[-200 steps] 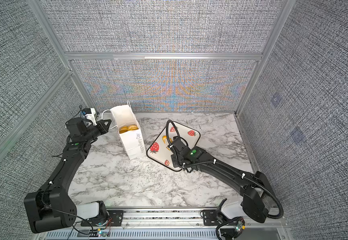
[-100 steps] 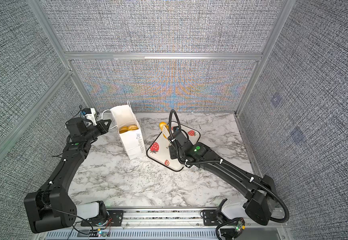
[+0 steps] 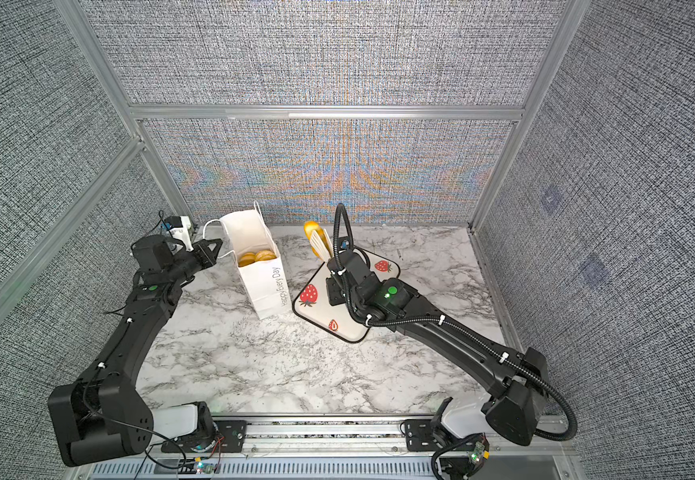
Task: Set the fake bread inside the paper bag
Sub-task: 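Lift the croissant off the tray with the tongs, then carry the croissant with the tongs over the bag opening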
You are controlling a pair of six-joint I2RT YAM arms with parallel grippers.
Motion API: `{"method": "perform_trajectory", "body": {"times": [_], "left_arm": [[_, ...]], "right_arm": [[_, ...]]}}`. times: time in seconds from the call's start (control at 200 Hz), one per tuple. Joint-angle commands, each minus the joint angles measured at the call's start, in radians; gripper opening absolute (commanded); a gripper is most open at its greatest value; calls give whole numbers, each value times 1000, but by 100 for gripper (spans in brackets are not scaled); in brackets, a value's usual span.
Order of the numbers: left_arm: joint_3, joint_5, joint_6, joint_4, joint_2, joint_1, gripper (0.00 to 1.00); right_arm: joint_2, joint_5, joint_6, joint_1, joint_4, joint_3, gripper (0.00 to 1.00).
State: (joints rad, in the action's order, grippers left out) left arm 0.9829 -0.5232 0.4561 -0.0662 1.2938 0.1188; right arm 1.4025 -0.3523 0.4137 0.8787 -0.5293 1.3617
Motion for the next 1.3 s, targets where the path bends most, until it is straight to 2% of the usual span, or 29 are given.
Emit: {"method": "perform_trajectory", "body": {"times": [0.0,0.38,1.291], "left_arm": [[-4,-7,-3,-26,-2,-1,0],[-4,-3,-5,-25,-2,-1,0],[-5,-3,-5,-24,-6,-1,0]], "right_arm": [[1,-38,-28,15,107,23,26],[59,-40,-74,76,151,171,26],[276,87,-160,185,183,520,26]]}}
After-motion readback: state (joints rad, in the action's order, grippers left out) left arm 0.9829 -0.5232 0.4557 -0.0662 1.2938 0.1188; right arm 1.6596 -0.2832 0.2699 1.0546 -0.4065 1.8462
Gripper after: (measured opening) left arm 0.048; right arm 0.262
